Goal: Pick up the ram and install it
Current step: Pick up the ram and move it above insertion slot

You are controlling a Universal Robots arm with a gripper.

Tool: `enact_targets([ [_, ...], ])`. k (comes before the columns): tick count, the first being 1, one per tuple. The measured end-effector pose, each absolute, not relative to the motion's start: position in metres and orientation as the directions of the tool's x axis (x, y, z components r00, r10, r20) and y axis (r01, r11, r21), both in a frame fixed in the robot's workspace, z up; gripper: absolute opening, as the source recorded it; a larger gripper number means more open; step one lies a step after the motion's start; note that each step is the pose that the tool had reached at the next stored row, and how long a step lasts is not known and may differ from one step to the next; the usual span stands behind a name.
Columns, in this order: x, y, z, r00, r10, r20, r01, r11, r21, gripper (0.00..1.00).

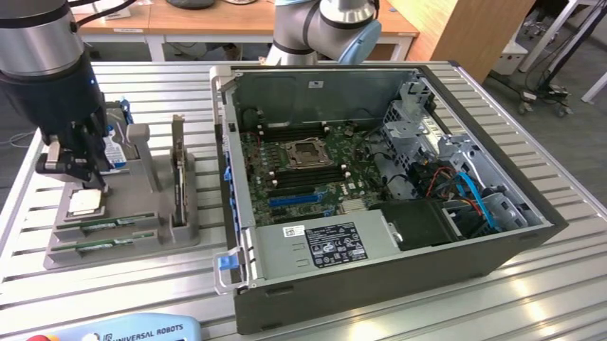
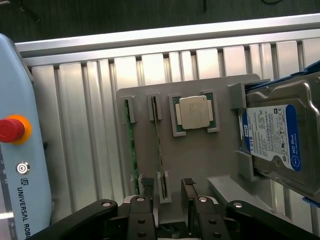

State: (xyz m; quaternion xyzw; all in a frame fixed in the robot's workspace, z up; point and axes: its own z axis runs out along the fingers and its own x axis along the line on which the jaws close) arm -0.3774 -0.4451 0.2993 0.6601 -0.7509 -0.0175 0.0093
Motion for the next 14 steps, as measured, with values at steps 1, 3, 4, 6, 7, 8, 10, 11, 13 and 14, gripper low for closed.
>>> enact_targets([
  [1, -0.3774, -0.4452, 0.2984, -0.128, -0.992, -0.009, -0.991, 0.128, 0.039, 0.35],
  [3, -0.3774, -0.4453, 0.2965, -0.128, -0.992, -0.009, -0.991, 0.127, 0.039, 0.35],
  [4, -0.3774, -0.4453, 0.2956, -0.127, -0.992, -0.009, -0.991, 0.127, 0.039, 0.35],
  [6, -0.3774, -0.4454, 0.2938, -0.127, -0.992, -0.009, -0.991, 0.126, 0.039, 0.35],
  [7, -0.3774, -0.4454, 0.2929, -0.127, -0.992, -0.009, -0.991, 0.126, 0.039, 0.35],
  [8, -0.3774, -0.4454, 0.2921, -0.126, -0.992, -0.009, -0.991, 0.126, 0.039, 0.35],
  [10, -0.3774, -0.4455, 0.2918, -0.126, -0.992, -0.009, -0.991, 0.126, 0.039, 0.35],
  [11, -0.3774, -0.4455, 0.2918, -0.126, -0.992, -0.009, -0.991, 0.126, 0.039, 0.35],
  [13, -0.3774, -0.4456, 0.2916, -0.126, -0.992, -0.009, -0.991, 0.126, 0.039, 0.35],
  [14, -0.3772, -0.4463, 0.2914, -0.126, -0.992, -0.009, -0.991, 0.125, 0.039, 0.35],
])
